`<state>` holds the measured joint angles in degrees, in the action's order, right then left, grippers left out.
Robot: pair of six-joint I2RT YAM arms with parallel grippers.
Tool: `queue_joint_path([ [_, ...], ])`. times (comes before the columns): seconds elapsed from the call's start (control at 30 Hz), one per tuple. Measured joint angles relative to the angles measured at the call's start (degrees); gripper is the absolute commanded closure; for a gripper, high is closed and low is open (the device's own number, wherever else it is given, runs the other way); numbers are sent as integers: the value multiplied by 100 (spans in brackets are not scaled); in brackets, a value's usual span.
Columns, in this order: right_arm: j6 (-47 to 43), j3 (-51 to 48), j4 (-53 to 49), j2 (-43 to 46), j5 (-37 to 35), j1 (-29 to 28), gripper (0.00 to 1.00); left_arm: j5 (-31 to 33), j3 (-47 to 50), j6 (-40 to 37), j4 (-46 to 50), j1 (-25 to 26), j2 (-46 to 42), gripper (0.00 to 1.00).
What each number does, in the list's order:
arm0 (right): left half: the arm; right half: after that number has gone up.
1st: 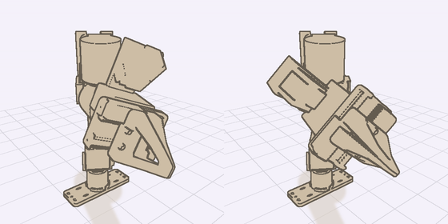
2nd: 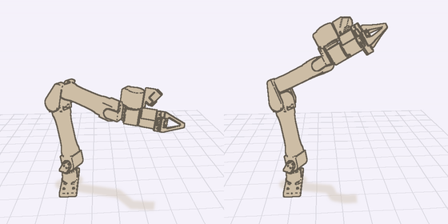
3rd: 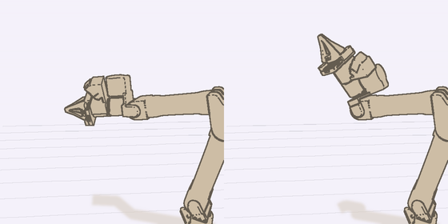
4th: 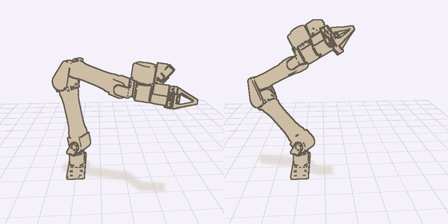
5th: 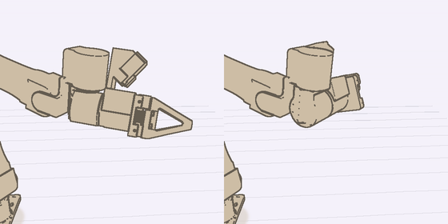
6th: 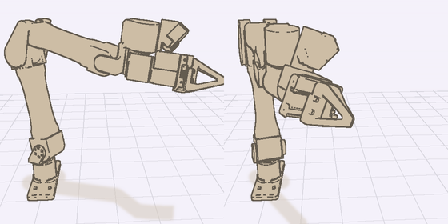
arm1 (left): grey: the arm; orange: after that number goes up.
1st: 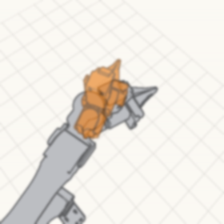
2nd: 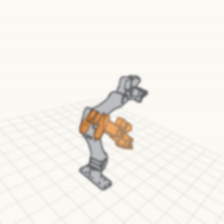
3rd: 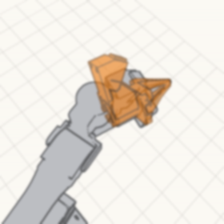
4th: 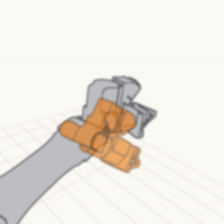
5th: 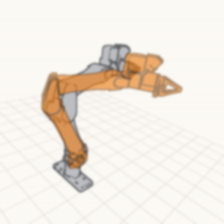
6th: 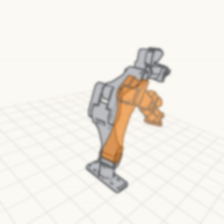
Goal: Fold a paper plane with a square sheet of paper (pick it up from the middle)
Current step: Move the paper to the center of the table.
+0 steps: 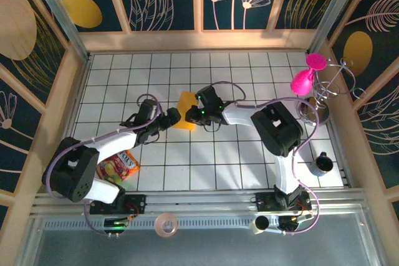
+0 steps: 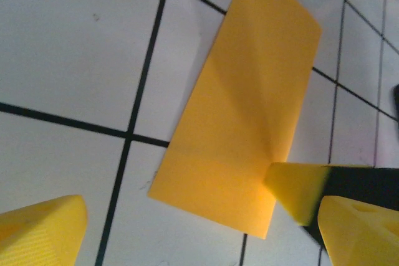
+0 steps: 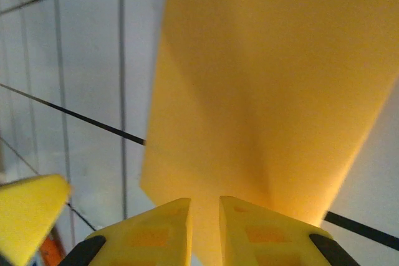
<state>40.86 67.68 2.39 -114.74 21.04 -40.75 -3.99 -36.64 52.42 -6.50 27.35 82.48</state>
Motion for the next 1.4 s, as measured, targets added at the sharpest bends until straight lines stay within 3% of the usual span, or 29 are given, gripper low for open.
queue_joint_path([
  [0.27,-463,-356,87,33,120,195,81,-208,-57,-48,-105,0,66,6],
  [0.5,-1523,-1276,-31,778,264,350,81,-697,-205,-177,-103,0,245,9],
  [0.6,-1707,-1436,-361,1071,269,400,76,-957,-203,-155,-203,0,245,13],
  [0.67,-1628,-1482,-444,1279,271,450,66,-1110,-186,-85,-326,2,245,17],
  [0.73,-1351,-1499,-398,1523,264,522,64,-1248,-149,39,-428,20,245,22],
  [1.0,-267,-1526,42,1759,201,686,73,-1421,-57,448,-481,494,409,34],
  [1.2,-59,-1526,79,1392,221,693,76,-1510,-57,636,-485,684,603,50],
  [1.4,11,-1526,79,1067,313,693,79,-1510,-57,688,-424,745,802,58],
])
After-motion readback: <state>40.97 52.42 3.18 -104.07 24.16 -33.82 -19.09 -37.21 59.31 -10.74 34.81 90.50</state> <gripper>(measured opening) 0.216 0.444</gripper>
